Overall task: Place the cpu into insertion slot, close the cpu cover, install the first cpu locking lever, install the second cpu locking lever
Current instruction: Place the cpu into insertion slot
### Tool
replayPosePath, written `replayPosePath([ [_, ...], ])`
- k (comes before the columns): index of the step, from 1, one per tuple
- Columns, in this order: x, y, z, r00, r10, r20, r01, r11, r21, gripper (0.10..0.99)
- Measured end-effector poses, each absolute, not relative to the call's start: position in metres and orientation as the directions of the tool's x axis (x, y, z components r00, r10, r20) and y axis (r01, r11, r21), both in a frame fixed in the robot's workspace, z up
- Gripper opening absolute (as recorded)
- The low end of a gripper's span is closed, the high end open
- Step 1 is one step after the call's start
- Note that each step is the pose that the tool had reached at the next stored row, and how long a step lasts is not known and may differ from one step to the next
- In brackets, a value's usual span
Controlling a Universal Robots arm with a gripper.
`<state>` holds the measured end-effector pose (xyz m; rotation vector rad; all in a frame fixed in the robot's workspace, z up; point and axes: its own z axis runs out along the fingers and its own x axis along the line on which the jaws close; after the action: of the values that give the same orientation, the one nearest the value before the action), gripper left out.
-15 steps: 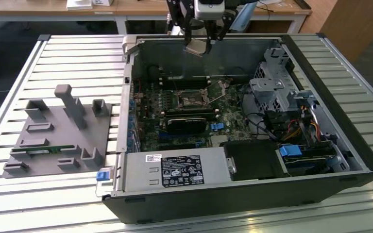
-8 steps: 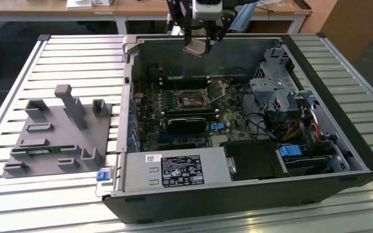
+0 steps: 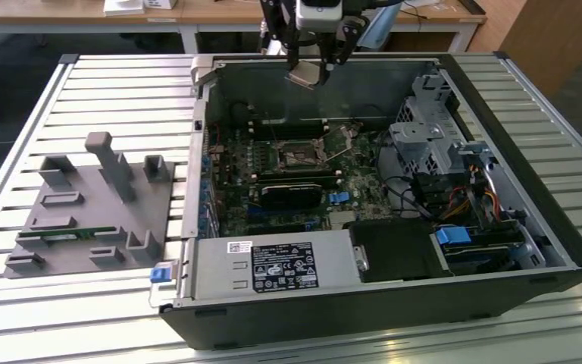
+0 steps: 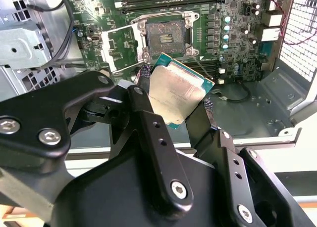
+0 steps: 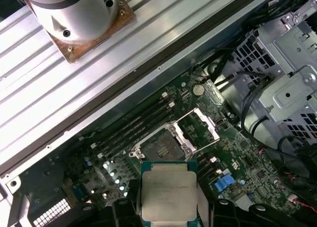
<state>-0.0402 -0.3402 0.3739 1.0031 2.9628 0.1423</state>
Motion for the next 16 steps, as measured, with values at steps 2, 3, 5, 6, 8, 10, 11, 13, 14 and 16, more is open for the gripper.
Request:
replayPosePath([
  [2, -0.0405, -0.3402, 0.3739, -0.79, 0.613, 0.019, 0.612, 0.785, 0.089, 0.537],
  [3, -0.0406, -0.3402, 0.3738, -0.787, 0.617, 0.019, 0.616, 0.783, 0.089, 0.537],
  [5, -0.0409, -0.3402, 0.3737, -0.782, 0.623, 0.019, 0.622, 0.778, 0.089, 0.537],
  [6, -0.041, -0.3402, 0.3737, -0.779, 0.627, 0.019, 0.625, 0.775, 0.089, 0.537],
  [8, -0.0413, -0.3402, 0.3736, -0.774, 0.633, 0.019, 0.632, 0.77, 0.089, 0.537],
  [10, -0.0417, -0.3402, 0.3735, -0.769, 0.639, 0.019, 0.638, 0.765, 0.089, 0.537],
  [11, -0.0419, -0.3402, 0.3734, -0.767, 0.642, 0.019, 0.641, 0.763, 0.089, 0.537],
  [13, -0.0422, -0.3402, 0.3733, -0.761, 0.648, 0.019, 0.647, 0.757, 0.089, 0.537],
  [14, -0.0423, -0.3402, 0.3733, -0.759, 0.651, 0.019, 0.65, 0.755, 0.089, 0.537],
  [16, -0.0426, -0.3402, 0.3732, -0.753, 0.657, 0.019, 0.656, 0.749, 0.089, 0.537],
])
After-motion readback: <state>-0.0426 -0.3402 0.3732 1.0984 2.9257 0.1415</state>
